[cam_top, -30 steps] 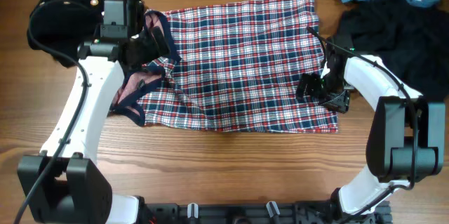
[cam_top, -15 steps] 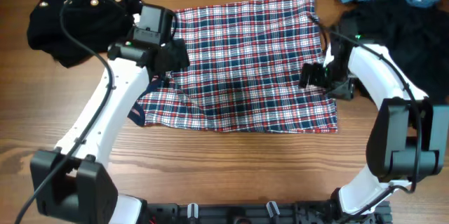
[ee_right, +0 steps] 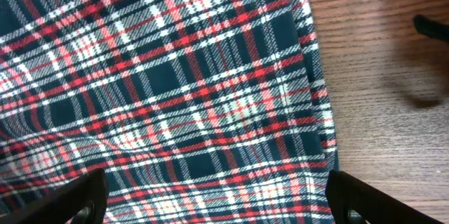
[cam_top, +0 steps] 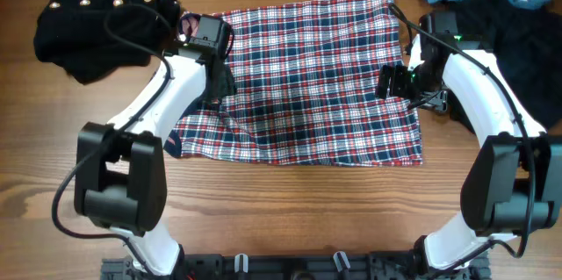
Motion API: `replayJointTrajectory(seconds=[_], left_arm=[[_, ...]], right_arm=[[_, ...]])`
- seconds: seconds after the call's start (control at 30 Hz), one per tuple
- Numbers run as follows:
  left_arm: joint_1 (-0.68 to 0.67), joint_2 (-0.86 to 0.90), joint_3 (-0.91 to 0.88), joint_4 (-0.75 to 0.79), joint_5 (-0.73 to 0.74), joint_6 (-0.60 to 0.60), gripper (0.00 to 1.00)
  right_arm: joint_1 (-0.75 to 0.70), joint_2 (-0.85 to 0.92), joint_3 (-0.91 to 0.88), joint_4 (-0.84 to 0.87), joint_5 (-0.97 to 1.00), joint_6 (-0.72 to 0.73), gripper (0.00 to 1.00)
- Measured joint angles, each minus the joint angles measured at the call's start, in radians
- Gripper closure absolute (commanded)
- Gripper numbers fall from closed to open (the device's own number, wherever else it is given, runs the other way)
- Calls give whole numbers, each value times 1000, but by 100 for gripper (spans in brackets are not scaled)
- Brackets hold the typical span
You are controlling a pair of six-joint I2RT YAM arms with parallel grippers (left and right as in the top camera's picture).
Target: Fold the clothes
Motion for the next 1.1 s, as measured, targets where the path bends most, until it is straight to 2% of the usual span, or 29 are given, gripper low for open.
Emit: replayJointTrajectory(seconds=[0.2, 0.3, 0.43, 0.5, 0.53, 0.57, 0.6, 0.73, 1.1], left_arm=[[0, 20, 1, 101, 21, -71, 36], [0, 40, 1, 130, 29, -79, 41], [0, 72, 2, 140, 31, -85, 42], [0, 82, 2, 140, 31, -85, 48], [0, 84, 1, 143, 31, -87, 52], [1, 85, 1, 150, 30, -91, 60], [2, 85, 1, 161, 30, -94, 79], [19, 85, 2, 190, 29, -98, 96], [89, 85, 57, 226, 30, -90, 96]], right_arm=[[0, 0, 0, 0, 0, 0, 0], [0, 0, 0, 0, 0, 0, 0], [0, 0, 0, 0, -1, 0, 0], [0, 0, 0, 0, -2, 0, 0], [0, 0, 0, 0, -4, 0, 0], [0, 0, 0, 0, -5, 0, 0], [0, 0, 0, 0, -7, 0, 0], [0, 0, 0, 0, -7, 0, 0], [0, 0, 0, 0, -10, 0, 0]])
